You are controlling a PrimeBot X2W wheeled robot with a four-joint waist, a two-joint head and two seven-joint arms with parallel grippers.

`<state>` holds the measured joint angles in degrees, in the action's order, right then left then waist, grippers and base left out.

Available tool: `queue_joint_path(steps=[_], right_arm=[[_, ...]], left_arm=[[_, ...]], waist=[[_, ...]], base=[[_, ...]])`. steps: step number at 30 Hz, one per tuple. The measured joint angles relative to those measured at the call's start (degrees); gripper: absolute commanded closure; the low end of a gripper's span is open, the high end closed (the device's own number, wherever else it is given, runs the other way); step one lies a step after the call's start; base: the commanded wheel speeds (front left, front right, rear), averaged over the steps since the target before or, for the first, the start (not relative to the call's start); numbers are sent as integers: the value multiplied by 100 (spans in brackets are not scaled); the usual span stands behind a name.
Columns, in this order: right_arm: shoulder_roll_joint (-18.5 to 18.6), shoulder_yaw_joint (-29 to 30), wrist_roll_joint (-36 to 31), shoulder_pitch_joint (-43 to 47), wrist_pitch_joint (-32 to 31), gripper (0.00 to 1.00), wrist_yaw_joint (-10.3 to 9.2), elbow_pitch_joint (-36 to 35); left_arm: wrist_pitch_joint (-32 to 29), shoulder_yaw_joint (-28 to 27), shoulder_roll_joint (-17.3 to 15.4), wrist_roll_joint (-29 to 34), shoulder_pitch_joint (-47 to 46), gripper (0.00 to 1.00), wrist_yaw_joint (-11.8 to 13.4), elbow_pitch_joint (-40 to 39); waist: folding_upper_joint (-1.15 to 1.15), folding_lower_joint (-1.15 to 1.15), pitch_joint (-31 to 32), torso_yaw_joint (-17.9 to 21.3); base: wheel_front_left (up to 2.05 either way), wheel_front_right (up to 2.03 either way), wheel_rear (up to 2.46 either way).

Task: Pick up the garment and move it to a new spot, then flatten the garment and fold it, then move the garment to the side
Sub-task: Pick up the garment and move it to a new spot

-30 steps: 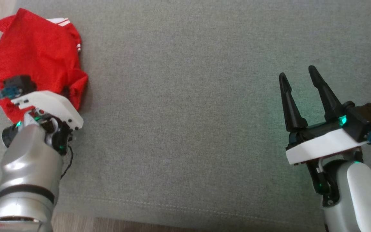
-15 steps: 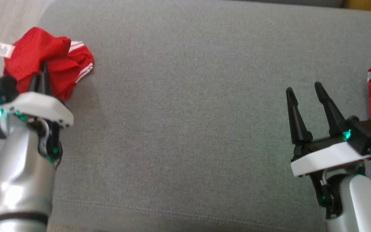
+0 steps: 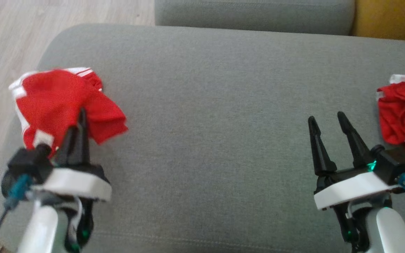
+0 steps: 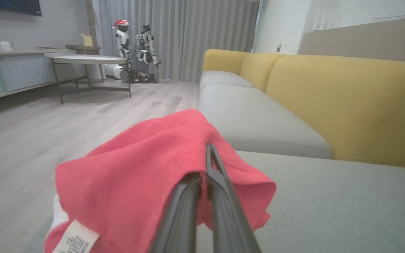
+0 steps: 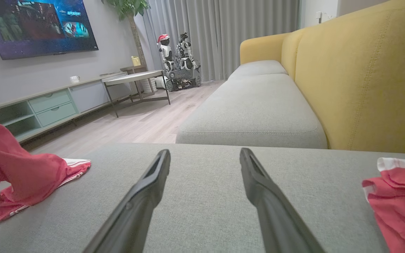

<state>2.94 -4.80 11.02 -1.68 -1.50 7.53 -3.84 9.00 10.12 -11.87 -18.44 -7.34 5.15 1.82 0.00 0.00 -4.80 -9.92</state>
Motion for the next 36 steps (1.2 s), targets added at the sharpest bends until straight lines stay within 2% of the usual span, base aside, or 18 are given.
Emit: queue_joint_path(steps=[5, 12, 18, 26, 36], right_arm=[[-13, -103, 100, 16, 11, 0, 0, 66], [-15, -221, 159, 17, 58, 0, 0, 86], [-15, -283, 182, 1, 84, 0, 0, 81], [-15, -437, 299, -172, 226, 0, 0, 115], [-15, -634, 494, -407, 533, 0, 0, 330]], left_arm=[[-394, 235, 24, 22, 678, 100, 151, -839], [-641, 602, 46, 23, 815, 100, 78, -1278], [-645, 1034, 180, 32, 302, 100, -238, -1135], [-634, 1658, 576, 82, -621, 100, -623, -706], [-831, 2183, 686, -48, -843, 100, -877, 73]], waist=[[0, 0, 100, 232], [0, 0, 136, 607], [0, 0, -17, 943], [0, 0, -362, 1506], [0, 1, -874, 2267]], base=[[0, 0, 0], [0, 0, 0], [0, 0, 0], [0, 0, 0], [0, 0, 0]])
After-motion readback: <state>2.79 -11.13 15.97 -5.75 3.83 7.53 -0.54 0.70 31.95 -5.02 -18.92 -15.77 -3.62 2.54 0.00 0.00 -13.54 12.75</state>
